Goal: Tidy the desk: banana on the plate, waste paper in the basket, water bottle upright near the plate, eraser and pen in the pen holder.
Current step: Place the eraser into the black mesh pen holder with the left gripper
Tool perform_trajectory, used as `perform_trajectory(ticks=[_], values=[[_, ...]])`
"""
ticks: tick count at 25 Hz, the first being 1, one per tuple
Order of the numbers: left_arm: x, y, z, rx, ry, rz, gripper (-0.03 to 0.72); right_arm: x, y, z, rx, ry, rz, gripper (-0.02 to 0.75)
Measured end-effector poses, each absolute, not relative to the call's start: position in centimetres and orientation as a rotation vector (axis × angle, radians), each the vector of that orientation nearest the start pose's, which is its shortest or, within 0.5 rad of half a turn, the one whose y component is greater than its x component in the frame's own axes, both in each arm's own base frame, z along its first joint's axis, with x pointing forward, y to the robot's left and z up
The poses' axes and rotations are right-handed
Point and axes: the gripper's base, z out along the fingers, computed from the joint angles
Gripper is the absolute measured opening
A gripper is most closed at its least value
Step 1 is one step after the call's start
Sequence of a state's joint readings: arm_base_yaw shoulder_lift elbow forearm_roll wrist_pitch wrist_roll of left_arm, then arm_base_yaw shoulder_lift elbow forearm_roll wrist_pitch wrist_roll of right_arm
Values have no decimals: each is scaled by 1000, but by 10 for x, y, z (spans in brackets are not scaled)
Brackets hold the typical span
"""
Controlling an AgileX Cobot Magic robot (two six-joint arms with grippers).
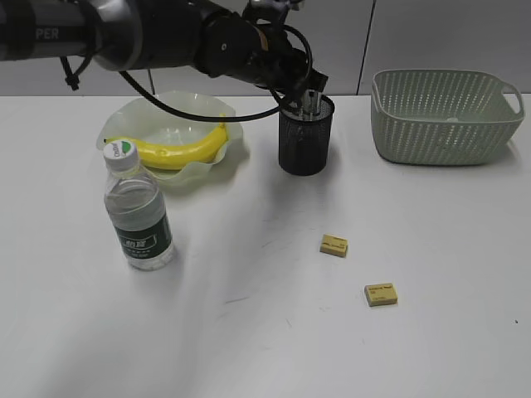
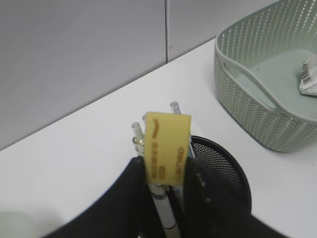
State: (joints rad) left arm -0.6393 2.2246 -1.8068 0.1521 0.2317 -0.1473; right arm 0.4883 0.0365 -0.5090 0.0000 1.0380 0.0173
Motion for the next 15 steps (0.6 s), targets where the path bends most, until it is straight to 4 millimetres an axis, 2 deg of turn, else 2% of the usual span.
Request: perform_trajectory(ticks=[5, 7, 11, 15], values=[[423, -310, 216, 654, 2035, -342, 382, 1, 0, 282, -481, 2007, 314, 310], [422, -310, 217, 653, 2036, -343, 415, 1, 0, 282, -481, 2006, 308, 310], [417, -305, 230, 656, 2073, -322, 419, 1, 0, 282, -481, 2006, 308, 310], [401, -291, 274, 643, 2079, -309, 327, 1, 0, 282, -481, 2006, 308, 310]])
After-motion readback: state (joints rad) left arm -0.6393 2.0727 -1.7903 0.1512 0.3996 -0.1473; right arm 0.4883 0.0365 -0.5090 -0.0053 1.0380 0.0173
